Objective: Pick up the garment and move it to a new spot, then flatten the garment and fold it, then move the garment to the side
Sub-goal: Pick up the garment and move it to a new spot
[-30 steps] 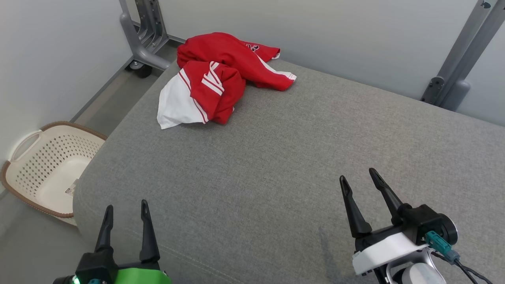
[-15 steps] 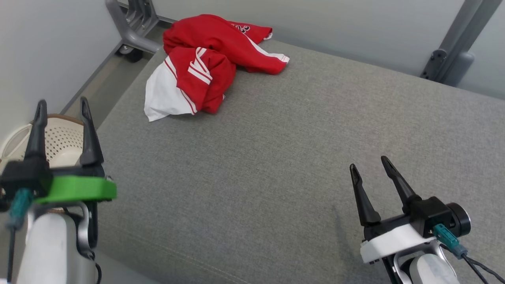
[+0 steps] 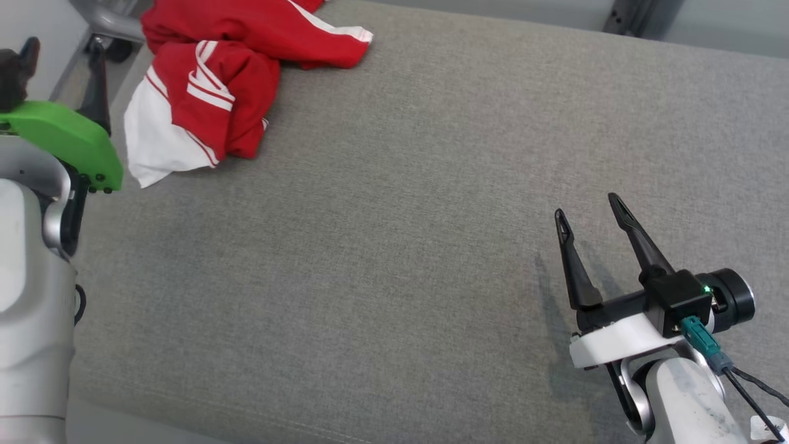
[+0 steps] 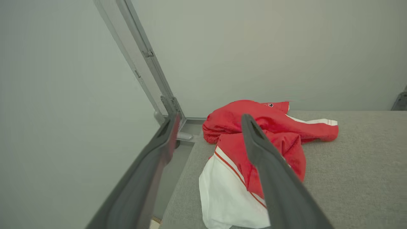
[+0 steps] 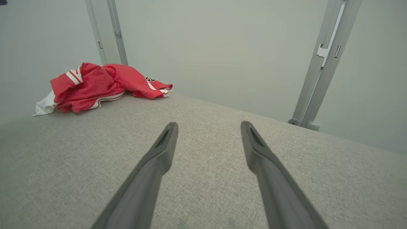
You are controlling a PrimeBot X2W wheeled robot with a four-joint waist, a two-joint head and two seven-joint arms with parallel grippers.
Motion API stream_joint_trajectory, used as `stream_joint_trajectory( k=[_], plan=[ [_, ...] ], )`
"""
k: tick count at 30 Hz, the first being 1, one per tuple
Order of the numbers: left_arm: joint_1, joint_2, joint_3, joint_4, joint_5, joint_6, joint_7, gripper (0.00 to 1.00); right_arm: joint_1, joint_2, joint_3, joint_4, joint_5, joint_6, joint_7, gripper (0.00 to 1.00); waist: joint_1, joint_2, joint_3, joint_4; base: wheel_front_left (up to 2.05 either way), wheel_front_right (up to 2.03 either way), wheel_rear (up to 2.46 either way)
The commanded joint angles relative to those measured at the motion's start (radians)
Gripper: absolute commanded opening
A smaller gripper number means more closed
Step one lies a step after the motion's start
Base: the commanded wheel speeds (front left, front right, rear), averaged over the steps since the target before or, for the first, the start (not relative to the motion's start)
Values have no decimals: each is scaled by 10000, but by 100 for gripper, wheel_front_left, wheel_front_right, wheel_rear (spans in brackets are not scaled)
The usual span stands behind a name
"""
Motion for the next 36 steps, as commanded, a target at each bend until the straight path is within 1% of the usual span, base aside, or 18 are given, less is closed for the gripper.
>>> stream_joint_trajectory(
  k=[1,5,9,13,17,24,25,26,27,28,31,36],
  plan=[
    [-211,64,-375,277,-266,-34,296,100,-144,-46,-69,-89,-111,1,-32,100,-2,0,795,-716,0,0,0],
    [-479,335,-1450,838,-1309,-36,922,100,-173,-46,-246,-217,-267,1,-32,100,-2,0,1128,-858,0,0,0],
    [-574,551,-2045,1274,-2097,-39,1024,100,-251,-44,-282,-294,-342,1,-32,100,-2,0,1325,-913,0,0,0],
    [-666,695,-2309,1875,-2440,-41,847,100,-355,-44,-195,-332,-395,1,-32,100,-2,0,1472,-998,0,0,0],
    [-829,808,-2295,2595,-2591,-42,643,100,-451,-44,-131,-380,-440,1,-33,100,-2,0,1595,-1110,0,0,0],
    [-1051,686,-2344,3541,-2876,-41,274,100,-403,-44,-161,-400,-525,1,-33,100,-2,0,1732,-1310,0,0,0],
    [-1076,669,-2374,3622,-2901,-43,220,87,-403,-44,-171,-406,-540,1,-33,100,-2,0,1745,-1327,0,0,0],
    [-1122,671,-2388,3735,-2907,-39,149,46,-403,-44,-185,-411,-548,1,-32,100,-2,0,1753,-1340,0,0,0],
    [-1172,679,-2392,3866,-2886,-2,84,15,-401,-44,-198,-415,-557,1,-33,100,-2,0,1753,-1347,0,0,0],
    [-1204,653,-2424,3975,-2864,-3,22,0,-399,-44,-211,-417,-562,1,-32,100,-2,0,1752,-1352,0,0,0],
    [-1285,564,-2521,4266,-2888,-13,-99,0,-387,-44,-243,-370,-531,1,-32,100,-2,0,1695,-1344,0,0,0],
    [-1502,668,-2697,4503,-2843,-28,-441,0,-319,-43,-274,-278,-343,1,-33,100,-2,0,1414,-1246,0,0,0]
  ],
)
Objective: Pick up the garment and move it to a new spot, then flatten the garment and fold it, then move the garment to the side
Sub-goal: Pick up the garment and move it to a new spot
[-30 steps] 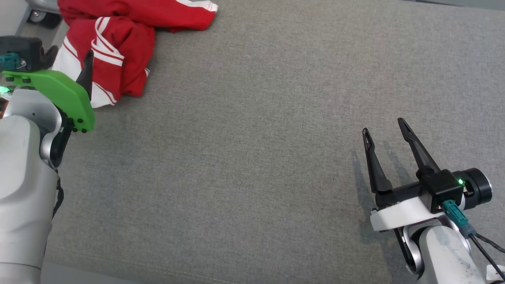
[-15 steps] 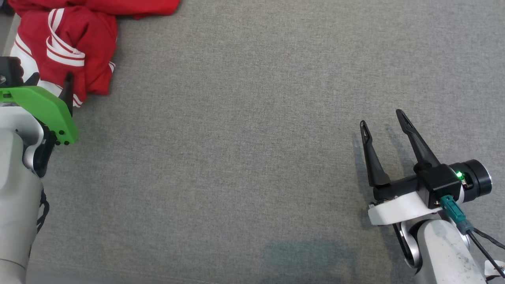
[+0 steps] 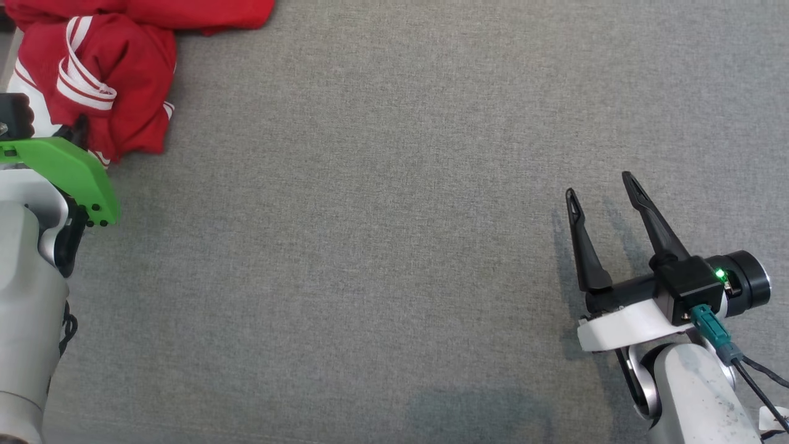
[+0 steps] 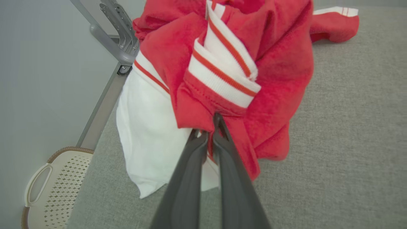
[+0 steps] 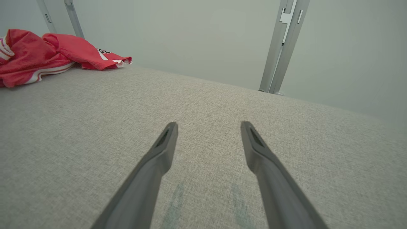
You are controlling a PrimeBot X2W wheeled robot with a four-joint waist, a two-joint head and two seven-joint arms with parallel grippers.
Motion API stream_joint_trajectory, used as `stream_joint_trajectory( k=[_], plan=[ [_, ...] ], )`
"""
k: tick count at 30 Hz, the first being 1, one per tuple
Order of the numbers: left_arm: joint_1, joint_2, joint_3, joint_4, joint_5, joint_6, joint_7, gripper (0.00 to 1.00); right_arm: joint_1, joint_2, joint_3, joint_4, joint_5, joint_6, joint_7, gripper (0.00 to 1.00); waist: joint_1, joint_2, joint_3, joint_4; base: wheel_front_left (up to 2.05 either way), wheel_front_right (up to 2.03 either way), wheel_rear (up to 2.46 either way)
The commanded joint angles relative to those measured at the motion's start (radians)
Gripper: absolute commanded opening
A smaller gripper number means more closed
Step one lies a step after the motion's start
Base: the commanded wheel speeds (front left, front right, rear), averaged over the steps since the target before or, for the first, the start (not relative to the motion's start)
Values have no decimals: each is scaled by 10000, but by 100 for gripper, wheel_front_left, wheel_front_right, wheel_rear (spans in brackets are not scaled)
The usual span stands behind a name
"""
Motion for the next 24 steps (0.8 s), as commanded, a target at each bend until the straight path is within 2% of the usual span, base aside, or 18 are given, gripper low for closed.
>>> stream_joint_trajectory(
  k=[1,10,19,24],
  plan=[
    [-232,152,-50,28,6,-6,-109,0,24,-39,-12,42,118,1,-34,100,0,0,-215,81,0,0,0],
    [-874,809,-687,-347,365,-15,-173,0,326,-41,34,286,821,1,-34,100,0,0,-1628,87,0,0,0],
    [-1341,1440,-1720,-2229,290,-16,449,0,976,-38,-385,447,1461,1,-34,100,0,0,-3212,-495,0,0,0],
    [-1302,1414,-2205,-3462,133,-16,957,0,1384,-35,-724,484,1637,1,-34,100,0,0,-3871,-969,0,0,0]
  ],
)
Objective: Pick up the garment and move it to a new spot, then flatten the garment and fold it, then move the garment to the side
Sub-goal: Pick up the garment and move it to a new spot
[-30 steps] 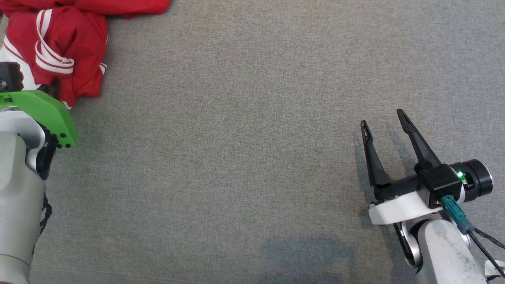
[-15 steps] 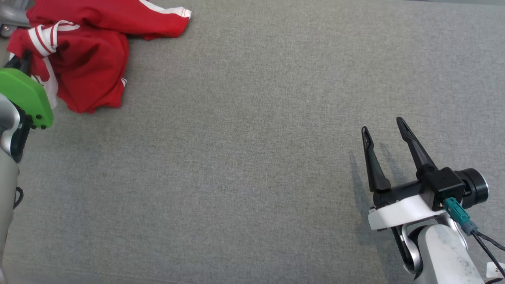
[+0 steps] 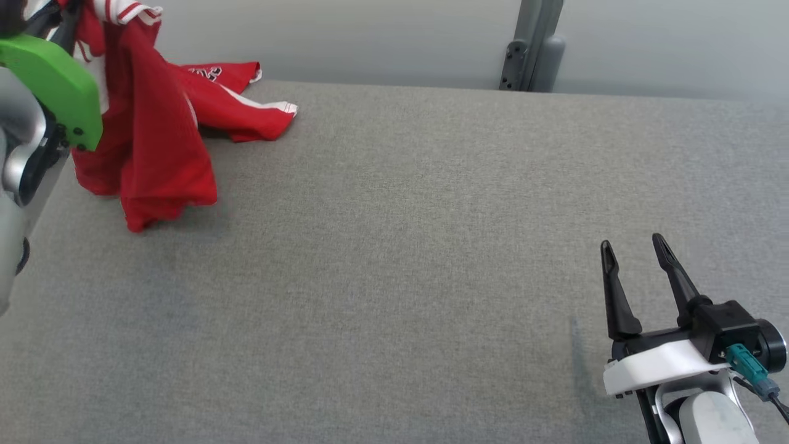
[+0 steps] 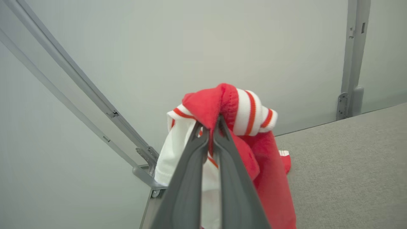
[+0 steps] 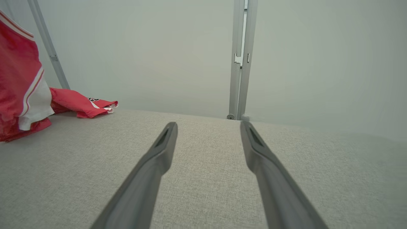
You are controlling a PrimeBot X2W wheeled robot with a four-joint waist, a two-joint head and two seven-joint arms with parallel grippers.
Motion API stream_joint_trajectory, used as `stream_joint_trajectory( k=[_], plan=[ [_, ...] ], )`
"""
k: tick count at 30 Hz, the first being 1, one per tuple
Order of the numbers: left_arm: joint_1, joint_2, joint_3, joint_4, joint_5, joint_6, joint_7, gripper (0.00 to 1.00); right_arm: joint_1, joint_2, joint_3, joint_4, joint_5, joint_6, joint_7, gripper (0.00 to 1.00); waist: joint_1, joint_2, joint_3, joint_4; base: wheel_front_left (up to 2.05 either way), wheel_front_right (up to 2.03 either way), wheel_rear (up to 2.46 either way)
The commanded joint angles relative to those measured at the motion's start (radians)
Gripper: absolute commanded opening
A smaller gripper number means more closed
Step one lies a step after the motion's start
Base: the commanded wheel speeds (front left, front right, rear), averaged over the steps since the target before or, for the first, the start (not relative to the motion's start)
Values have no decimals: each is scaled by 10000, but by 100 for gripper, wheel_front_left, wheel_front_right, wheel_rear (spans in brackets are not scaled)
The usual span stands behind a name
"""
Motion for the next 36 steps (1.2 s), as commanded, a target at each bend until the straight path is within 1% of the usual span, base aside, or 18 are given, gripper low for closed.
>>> stream_joint_trajectory(
  k=[1,4,5,8,12,14,20,23,26,28,31,32,33,34,36],
  plan=[
    [88,-75,-119,-301,-106,-12,143,0,212,-25,-51,22,58,1,-33,100,0,0,-840,-758,0,0,0],
    [336,-283,-321,-901,-250,28,415,0,370,-30,-135,12,104,1,-32,100,0,0,-1032,-1138,0,0,0],
    [414,-303,-370,-1055,-241,75,483,0,386,-27,-96,13,113,1,-33,100,0,0,-1078,-1320,0,0,0],
    [631,-620,-438,-1494,-360,271,540,0,457,-27,-117,-4,128,1,-33,100,0,0,-1146,-1811,0,0,0],
    [1035,-1271,-594,-1855,-461,553,393,0,457,-28,-51,-26,109,1,-32,100,0,0,-1147,-2452,0,0,0],
    [1293,-1761,-701,-1913,-557,745,186,0,474,-28,-55,-23,100,1,-33,100,0,0,-1105,-2743,0,0,0],
    [2237,-3626,-1051,-1220,-987,1049,-765,0,338,-27,225,33,210,1,-33,100,0,0,-913,-3613,0,0,0],
    [2607,-4312,-1190,-597,-1039,1201,-1385,0,262,-27,416,56,272,1,-32,100,0,0,-775,-4011,0,0,0],
    [2894,-4702,-1489,109,-1080,1307,-1898,0,138,-24,645,75,343,1,-32,100,0,0,-563,-4424,0,0,0],
    [3075,-4817,-1833,574,-1016,1278,-2133,0,58,-24,858,126,423,1,-32,100,0,0,-448,-4727,0,0,0],
    [3196,-4859,-2151,1162,-1198,1277,-2374,0,-78,-25,1030,136,520,1,-32,100,0,0,-270,-5104,0,0,0],
    [3185,-4863,-2275,1219,-1314,1262,-2473,7,-122,-24,1060,128,552,1,-32,100,0,0,-197,-5213,0,0,0],
    [3162,-4876,-2399,1267,-1440,1301,-2548,44,-158,-24,1104,121,581,1,-32,100,0,0,-126,-5311,0,0,0],
    [3152,-4875,-2534,1297,-1598,1330,-2584,100,-184,-22,1130,122,612,1,-32,100,0,0,-62,-5394,0,0,0],
    [3053,-4870,-2803,1274,-1819,1374,-2652,100,-217,-22,1159,135,657,1,-32,100,0,0,55,-5512,0,0,0]
  ],
)
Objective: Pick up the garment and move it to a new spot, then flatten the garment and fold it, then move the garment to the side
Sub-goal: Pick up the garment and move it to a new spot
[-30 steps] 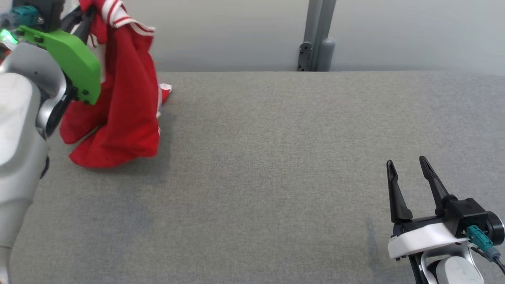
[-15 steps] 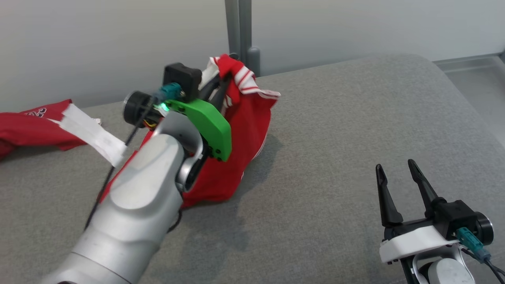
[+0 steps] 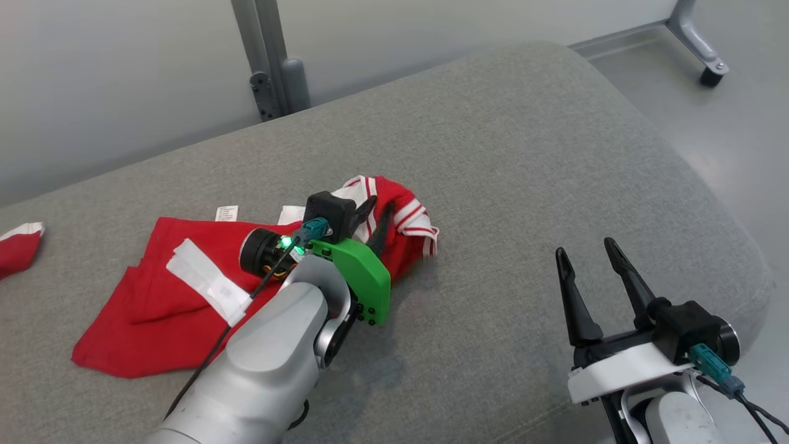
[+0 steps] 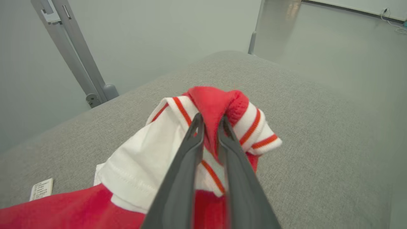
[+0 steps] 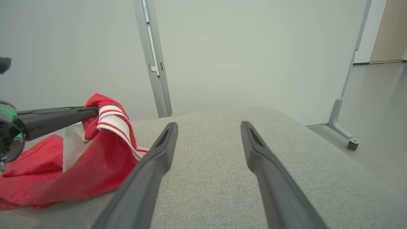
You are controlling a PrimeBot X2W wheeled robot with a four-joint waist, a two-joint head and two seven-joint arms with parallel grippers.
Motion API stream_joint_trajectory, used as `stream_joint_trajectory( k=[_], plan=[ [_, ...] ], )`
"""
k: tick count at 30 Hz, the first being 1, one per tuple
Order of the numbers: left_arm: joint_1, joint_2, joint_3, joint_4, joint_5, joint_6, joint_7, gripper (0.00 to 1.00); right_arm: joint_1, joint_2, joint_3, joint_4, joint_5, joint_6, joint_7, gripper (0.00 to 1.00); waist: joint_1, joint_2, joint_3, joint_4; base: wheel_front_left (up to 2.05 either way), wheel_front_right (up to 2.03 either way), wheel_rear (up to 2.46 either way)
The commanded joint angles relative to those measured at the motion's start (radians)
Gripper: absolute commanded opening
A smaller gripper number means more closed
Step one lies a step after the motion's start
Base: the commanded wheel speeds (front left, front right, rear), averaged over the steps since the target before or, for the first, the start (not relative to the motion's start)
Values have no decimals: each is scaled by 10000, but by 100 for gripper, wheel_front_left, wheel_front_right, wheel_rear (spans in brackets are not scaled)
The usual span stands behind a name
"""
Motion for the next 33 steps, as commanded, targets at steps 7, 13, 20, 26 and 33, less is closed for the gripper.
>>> stream_joint_trajectory(
  k=[7,13,20,26,33],
  plan=[
    [-473,39,-754,10,-736,177,-420,100,-104,-20,-130,-37,156,1,-32,100,1,-1,562,-409,0,0,0],
    [-626,39,-1068,-44,-1043,247,-892,100,-31,-23,-445,-120,27,1,-31,100,1,-1,355,362,0,0,0],
    [-194,168,-525,-549,-724,428,-1083,100,80,-25,-732,-237,-250,1,-31,100,1,-1,-27,1461,0,0,0],
    [1308,946,687,-2287,249,932,-1071,100,132,-22,-1013,-374,-448,1,-31,100,1,-1,-246,2272,0,0,0],
    [3911,1587,2528,-4603,1126,1574,-1073,100,238,-22,-1044,-513,-592,1,-31,100,1,-1,-447,2758,0,0,0]
  ],
)
